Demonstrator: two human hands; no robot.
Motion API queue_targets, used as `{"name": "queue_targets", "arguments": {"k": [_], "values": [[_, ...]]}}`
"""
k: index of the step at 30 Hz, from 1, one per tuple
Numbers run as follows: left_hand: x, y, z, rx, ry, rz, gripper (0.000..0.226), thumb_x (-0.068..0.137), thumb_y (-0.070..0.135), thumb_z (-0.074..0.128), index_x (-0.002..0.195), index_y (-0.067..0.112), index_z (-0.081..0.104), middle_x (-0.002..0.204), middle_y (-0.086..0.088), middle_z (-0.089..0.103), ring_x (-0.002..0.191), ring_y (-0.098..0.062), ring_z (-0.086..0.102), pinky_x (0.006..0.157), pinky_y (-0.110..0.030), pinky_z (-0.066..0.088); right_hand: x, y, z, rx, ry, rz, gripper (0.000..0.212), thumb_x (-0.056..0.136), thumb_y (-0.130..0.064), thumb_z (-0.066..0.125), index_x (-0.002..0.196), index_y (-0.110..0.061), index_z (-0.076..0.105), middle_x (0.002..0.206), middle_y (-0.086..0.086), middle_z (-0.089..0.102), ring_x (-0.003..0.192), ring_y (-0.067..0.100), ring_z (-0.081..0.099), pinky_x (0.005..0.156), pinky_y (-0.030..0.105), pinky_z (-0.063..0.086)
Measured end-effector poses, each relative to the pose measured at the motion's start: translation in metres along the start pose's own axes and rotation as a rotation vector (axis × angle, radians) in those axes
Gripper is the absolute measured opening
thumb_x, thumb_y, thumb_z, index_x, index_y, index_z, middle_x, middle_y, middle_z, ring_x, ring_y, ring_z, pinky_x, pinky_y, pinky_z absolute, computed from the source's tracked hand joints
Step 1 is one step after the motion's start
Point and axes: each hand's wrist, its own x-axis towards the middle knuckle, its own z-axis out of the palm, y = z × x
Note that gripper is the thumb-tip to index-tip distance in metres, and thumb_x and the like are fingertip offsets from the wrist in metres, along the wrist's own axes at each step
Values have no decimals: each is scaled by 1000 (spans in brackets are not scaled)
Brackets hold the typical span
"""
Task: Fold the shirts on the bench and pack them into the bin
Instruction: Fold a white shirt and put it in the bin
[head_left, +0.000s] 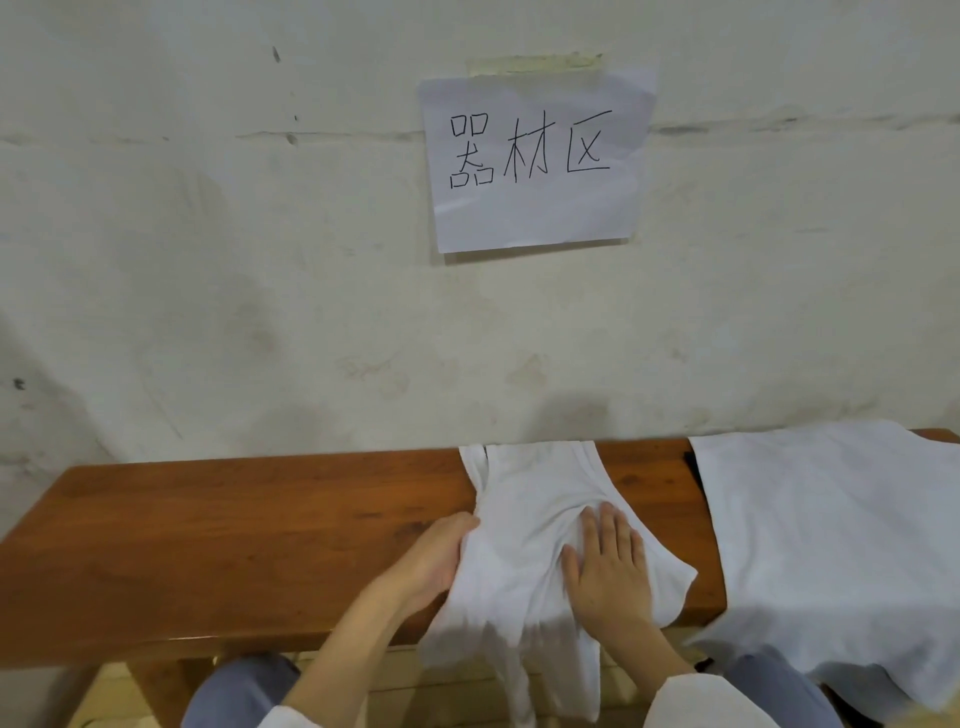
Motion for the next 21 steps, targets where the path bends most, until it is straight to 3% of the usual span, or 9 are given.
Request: {"name": "queue_targets", "arguments": {"k": [3, 6, 9, 11, 13, 16, 18, 20, 21], "values": [[-13, 10, -15, -99, -155, 3, 26, 95, 18, 51, 113, 3, 64, 119, -9, 66, 112, -23, 61, 100, -35, 42, 1, 0, 1, -2, 2, 9, 109, 49, -62, -52, 145, -18, -25, 155, 4, -27, 144, 23, -20, 114, 36, -16], [-18, 28, -30, 522, -116, 97, 11, 85, 19, 67, 91, 12, 61, 95, 1, 66, 92, -18, 63, 84, -29, 44, 2, -1, 1, 9, 4, 19, 109, 49, -62, -51, 146, -19, -24, 156, 4, -25, 144, 23, -20, 113, 36, -17], [-13, 43, -44, 1149, 380, 48, 25, 83, 14, 59, 106, 16, 48, 94, 0, 58, 94, -24, 60, 71, -29, 42, 1, 0, 4, 42, 28, 22, 101, 50, -63, -50, 139, -19, -31, 156, 4, -24, 144, 23, -19, 114, 36, -16], [-11, 41, -45, 1456, 789, -78, 49, 87, 14, 48, 134, 15, 34, 119, -9, 53, 108, -26, 53, 82, -32, 42, 1, 0, 3, 43, 36, 11, 99, 51, -63, -50, 137, -18, -32, 156, 4, -23, 145, 23, -19, 114, 36, -16], [-10, 32, -38, 1571, 971, -72, 58, 88, 16, 46, 142, 17, 26, 141, -14, 35, 126, -30, 38, 99, -40, 35, 0, -2, 1, 25, 23, 16, 99, 56, -65, -44, 142, -17, -28, 157, 6, -21, 145, 24, -18, 115, 37, -14], [5, -14, -12, 1490, 759, 33, 59, 95, 30, 41, 148, 16, 18, 156, -12, 15, 144, -30, 14, 116, -42, 18, -3, -4, -7, -6, -3, 27, 98, 64, -56, -26, 151, -15, -7, 159, 8, -9, 147, 26, -9, 114, 38, -11], [13, -52, 7, 1437, 590, 6, 63, 99, 44, 30, 151, 14, 13, 159, -11, 9, 146, -28, 7, 118, -48, 10, -5, -5, -7, -2, -23, 22, 90, 77, -54, -10, 150, -11, 19, 158, 12, 16, 145, 31, 15, 118, 44, 3], [17, -78, 14, 1404, 592, 22, 66, 96, 55, 20, 148, 16, 29, 156, -12, 20, 142, -33, 18, 109, -61, 13, -5, -3, 0, -6, -67, -10, 68, 91, -48, 11, 139, -13, 43, 146, 12, 43, 133, 34, 42, 114, 51, 23], [19, -86, 10, 1356, 619, 51, 67, 94, 59, 15, 145, 20, 34, 154, -13, 27, 138, -35, 24, 103, -65, 15, -4, -2, 1, -28, -80, -36, 63, 95, -48, 13, 138, -15, 44, 145, 11, 45, 131, 35, 44, 114, 49, 18]]}}
